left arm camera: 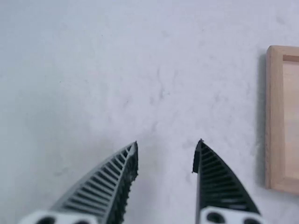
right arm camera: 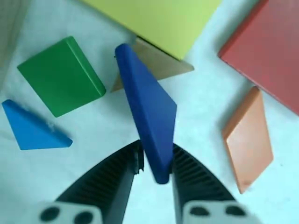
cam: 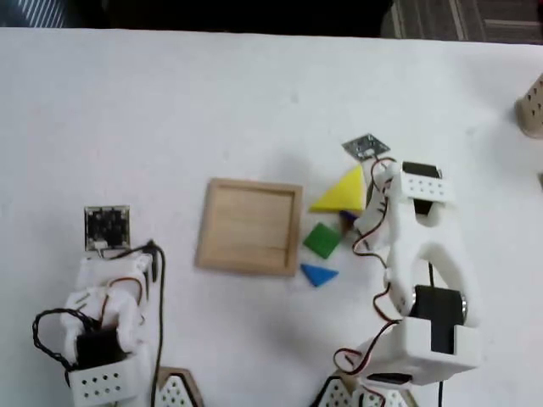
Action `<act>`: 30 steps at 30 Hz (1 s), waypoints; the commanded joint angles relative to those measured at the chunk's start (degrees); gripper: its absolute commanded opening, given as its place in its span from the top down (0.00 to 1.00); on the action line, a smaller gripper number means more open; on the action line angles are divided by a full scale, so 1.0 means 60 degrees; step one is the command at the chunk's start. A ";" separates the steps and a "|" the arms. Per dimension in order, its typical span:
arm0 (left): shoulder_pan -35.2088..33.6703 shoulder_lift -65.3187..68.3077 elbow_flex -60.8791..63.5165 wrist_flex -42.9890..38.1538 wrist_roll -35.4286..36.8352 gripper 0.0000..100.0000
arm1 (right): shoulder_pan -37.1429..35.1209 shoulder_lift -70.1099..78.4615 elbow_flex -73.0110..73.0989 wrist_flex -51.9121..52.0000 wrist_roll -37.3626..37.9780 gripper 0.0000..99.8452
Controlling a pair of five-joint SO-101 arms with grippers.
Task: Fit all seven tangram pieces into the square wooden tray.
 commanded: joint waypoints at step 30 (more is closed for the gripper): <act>-0.0110 -0.0095 -0.0029 -0.0293 0.0000 0.79 | -0.1267 -0.0300 0.0308 -0.0769 0.0044 0.98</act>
